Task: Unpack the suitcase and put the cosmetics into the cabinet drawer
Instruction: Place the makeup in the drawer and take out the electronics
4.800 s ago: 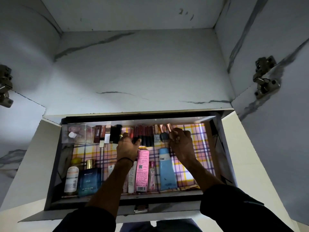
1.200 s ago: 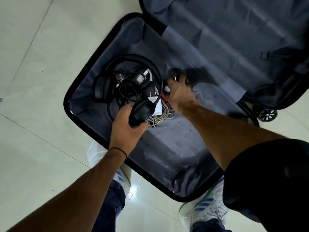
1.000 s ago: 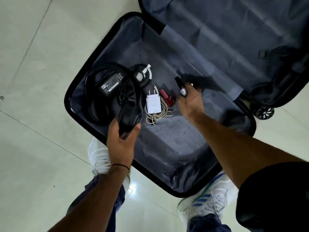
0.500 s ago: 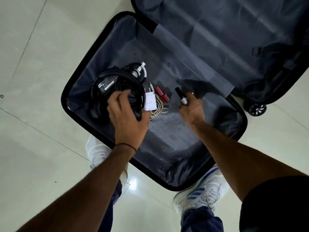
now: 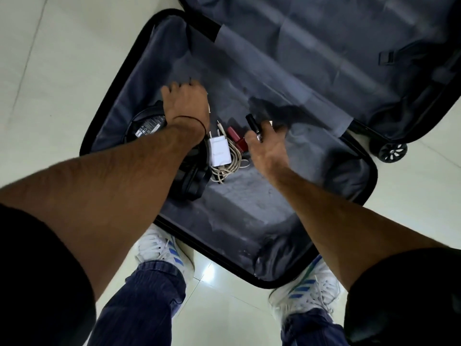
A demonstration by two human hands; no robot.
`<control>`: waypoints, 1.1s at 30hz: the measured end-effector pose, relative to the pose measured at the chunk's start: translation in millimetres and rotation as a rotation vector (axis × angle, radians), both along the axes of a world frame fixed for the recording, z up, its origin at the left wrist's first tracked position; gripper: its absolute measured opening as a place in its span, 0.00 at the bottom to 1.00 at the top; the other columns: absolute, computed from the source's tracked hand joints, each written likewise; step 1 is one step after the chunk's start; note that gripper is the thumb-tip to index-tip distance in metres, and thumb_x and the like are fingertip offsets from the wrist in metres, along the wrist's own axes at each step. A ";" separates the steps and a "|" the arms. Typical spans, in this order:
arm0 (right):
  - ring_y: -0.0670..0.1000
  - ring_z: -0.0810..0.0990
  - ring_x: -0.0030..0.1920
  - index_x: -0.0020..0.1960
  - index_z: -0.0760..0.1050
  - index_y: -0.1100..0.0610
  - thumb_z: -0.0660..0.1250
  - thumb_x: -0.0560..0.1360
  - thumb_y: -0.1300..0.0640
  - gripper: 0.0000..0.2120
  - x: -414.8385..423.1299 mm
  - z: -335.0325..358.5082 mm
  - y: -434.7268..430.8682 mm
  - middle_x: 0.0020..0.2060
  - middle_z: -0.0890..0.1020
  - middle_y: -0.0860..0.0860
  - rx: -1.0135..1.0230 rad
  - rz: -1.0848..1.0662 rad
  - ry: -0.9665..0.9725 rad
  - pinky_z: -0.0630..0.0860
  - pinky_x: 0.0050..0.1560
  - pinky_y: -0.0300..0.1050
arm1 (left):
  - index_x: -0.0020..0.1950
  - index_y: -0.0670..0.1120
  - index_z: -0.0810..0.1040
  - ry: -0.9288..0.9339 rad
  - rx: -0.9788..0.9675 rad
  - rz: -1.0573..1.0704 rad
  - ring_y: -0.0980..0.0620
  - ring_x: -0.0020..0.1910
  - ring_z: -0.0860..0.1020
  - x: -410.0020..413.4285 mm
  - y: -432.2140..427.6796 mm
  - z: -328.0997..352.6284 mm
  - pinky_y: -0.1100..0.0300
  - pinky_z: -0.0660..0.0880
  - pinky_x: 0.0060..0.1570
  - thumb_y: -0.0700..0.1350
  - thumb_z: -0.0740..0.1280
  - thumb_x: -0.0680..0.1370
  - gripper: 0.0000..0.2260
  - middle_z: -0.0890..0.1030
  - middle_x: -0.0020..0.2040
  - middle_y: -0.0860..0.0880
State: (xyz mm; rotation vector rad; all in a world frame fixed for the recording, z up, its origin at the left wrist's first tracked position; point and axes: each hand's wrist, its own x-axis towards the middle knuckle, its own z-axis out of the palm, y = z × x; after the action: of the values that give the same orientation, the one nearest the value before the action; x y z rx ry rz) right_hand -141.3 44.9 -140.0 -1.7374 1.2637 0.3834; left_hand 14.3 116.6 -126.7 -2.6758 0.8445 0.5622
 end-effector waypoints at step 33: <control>0.51 0.79 0.36 0.51 0.72 0.60 0.61 0.77 0.62 0.04 -40.3 38.4 -12.1 0.42 0.81 0.55 0.914 -0.806 -0.311 0.72 0.33 0.42 | 0.57 0.35 0.80 0.406 -0.011 -0.058 0.34 0.57 0.76 13.5 5.9 9.6 0.48 0.74 0.54 0.48 0.74 0.72 0.20 0.78 0.57 0.33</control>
State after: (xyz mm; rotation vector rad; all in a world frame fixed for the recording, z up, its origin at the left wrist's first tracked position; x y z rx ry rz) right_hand -181.6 32.7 -101.6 -0.4336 1.1714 0.1472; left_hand 27.8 122.5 -117.1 -2.5744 1.0237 1.1121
